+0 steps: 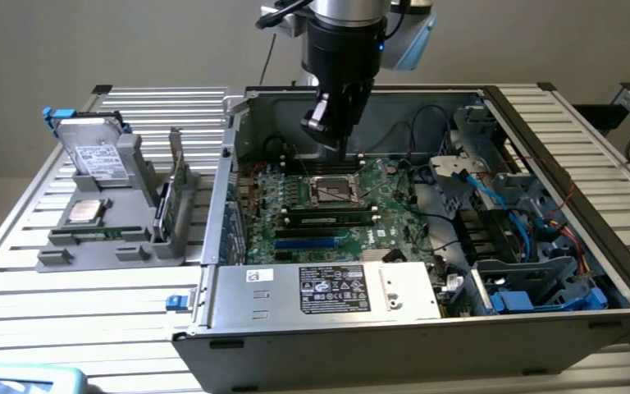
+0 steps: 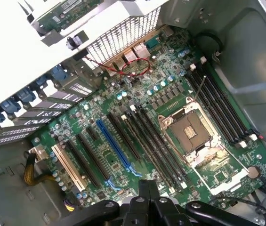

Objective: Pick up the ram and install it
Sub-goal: 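Press down the ram until it locks into place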

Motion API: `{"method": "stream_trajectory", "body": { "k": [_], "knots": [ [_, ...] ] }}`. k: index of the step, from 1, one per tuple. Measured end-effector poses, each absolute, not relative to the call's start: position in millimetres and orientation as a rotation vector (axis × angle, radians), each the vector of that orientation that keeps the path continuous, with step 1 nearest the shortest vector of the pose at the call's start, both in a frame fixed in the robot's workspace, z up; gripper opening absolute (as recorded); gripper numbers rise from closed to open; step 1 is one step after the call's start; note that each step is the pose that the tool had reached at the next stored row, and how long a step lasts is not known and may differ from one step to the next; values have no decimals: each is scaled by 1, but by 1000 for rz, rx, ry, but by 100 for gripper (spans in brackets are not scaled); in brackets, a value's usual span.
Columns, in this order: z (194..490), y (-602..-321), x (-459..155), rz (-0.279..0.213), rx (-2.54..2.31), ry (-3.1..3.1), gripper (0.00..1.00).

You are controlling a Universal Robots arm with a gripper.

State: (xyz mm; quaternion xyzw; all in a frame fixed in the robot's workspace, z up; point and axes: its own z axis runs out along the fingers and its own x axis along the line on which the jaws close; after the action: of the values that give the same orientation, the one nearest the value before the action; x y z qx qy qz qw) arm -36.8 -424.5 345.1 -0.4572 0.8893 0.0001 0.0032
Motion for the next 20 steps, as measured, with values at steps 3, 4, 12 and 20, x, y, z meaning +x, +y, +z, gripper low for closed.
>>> {"method": "stream_trajectory", "body": {
  "k": [3,4,12,20],
  "knots": [
    [345,-425,-37,0,-1363,2824,11],
    [345,-425,-37,0,-1339,2835,11],
    [345,-425,-37,-1,-1145,2919,11],
    [345,-425,-37,-1,-951,2988,11]
  ]
}}
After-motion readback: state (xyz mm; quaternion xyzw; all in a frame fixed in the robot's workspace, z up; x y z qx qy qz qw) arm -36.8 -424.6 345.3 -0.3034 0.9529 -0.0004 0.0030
